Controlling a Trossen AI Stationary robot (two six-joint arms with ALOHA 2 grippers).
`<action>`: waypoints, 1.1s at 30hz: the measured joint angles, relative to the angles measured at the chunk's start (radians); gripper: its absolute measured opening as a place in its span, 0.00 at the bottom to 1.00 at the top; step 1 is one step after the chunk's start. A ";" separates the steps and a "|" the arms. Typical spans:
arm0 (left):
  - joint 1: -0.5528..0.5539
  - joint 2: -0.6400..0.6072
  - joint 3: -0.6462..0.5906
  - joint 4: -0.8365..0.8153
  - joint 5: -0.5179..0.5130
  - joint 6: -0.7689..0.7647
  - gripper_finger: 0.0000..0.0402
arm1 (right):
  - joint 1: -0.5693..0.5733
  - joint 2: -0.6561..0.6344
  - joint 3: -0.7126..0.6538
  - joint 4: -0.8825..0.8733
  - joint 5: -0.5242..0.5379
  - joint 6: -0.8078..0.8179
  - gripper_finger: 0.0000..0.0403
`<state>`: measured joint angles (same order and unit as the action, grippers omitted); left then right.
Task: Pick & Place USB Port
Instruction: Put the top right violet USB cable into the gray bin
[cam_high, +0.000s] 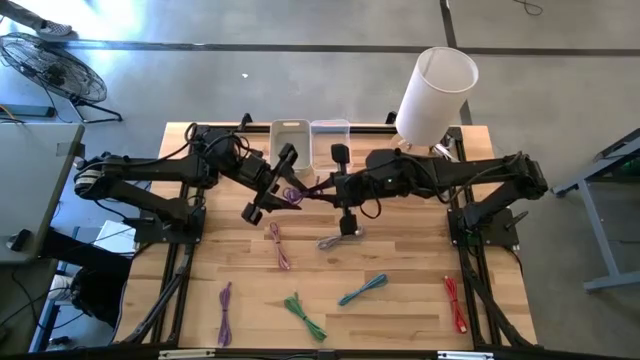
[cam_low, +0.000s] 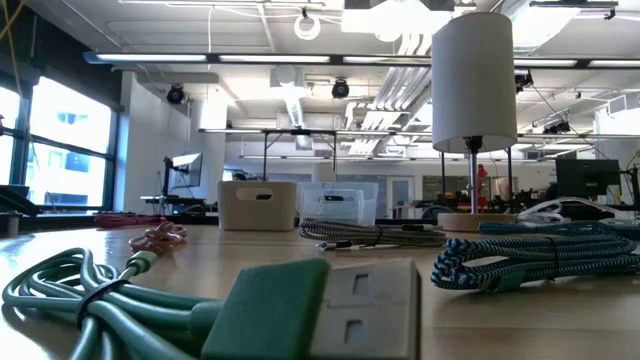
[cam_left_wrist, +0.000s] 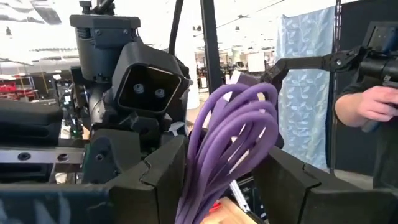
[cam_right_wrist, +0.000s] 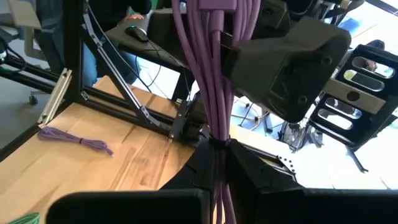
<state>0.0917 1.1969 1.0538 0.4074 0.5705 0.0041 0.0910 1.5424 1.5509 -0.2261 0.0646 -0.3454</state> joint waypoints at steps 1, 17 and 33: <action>0.000 0.000 0.000 0.000 0.000 0.000 0.44 | 0.000 0.000 0.000 0.000 0.000 -0.001 0.04; 0.011 0.000 0.000 -0.120 -0.052 0.235 0.06 | -0.016 0.000 0.000 -0.024 -0.001 -0.015 0.07; 0.172 -0.072 0.000 -0.376 -0.144 0.139 0.06 | 0.030 -0.060 0.001 -0.141 0.523 -0.042 0.30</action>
<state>0.2636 1.1246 1.0538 0.0315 0.4263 0.1433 0.1208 1.4823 1.5519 -0.3668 0.5880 -0.3876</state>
